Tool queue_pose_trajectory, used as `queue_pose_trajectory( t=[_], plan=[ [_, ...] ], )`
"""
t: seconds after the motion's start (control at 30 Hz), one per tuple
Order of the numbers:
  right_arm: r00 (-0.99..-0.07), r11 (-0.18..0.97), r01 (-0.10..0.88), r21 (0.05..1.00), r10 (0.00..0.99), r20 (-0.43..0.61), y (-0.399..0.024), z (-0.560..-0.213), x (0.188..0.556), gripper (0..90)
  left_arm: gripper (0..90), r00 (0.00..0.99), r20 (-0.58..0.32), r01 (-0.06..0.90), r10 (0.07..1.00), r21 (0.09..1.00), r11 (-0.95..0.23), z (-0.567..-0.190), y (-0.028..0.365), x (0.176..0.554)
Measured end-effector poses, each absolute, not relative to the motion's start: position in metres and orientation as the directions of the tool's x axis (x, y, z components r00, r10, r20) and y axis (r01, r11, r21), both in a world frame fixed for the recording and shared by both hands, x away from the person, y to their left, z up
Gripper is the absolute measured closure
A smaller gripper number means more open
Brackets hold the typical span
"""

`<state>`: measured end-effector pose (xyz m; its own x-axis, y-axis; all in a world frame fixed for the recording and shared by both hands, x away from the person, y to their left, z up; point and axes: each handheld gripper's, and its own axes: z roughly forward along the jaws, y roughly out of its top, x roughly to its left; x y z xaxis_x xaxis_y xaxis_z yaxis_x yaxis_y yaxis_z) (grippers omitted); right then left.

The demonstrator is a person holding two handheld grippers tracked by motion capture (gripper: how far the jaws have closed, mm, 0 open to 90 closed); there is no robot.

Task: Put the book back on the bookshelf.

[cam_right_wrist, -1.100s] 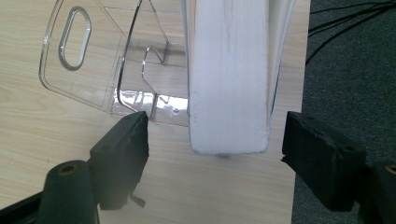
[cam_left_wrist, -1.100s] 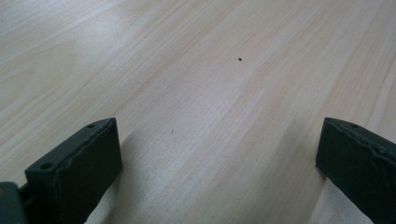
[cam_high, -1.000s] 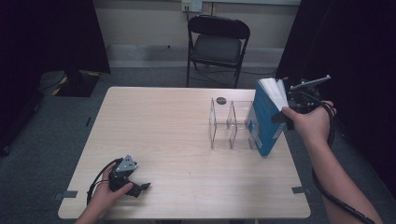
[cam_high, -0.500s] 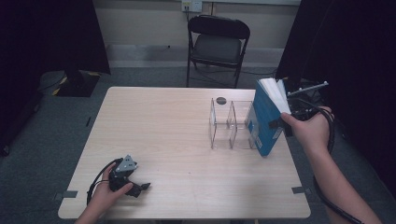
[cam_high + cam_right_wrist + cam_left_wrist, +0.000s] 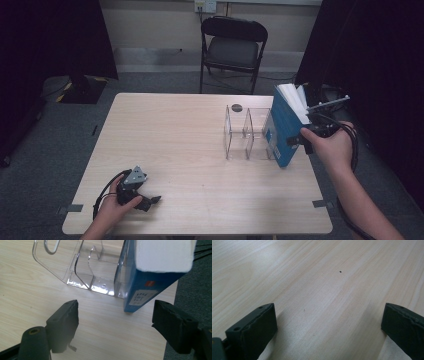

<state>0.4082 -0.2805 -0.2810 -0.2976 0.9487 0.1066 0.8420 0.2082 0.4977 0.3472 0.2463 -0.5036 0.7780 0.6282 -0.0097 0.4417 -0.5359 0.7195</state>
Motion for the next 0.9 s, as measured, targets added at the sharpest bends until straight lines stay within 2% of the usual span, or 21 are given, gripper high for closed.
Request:
queue_pose_trajectory(
  t=[0.9],
  plan=[
    [-0.444,0.318,0.798,0.512,0.885,0.142,-0.236,-0.305,0.397,20.6,0.0,0.777,-0.009,0.442,0.629,0.720,-0.535,-0.504,0.246,0.347]
  ],
)
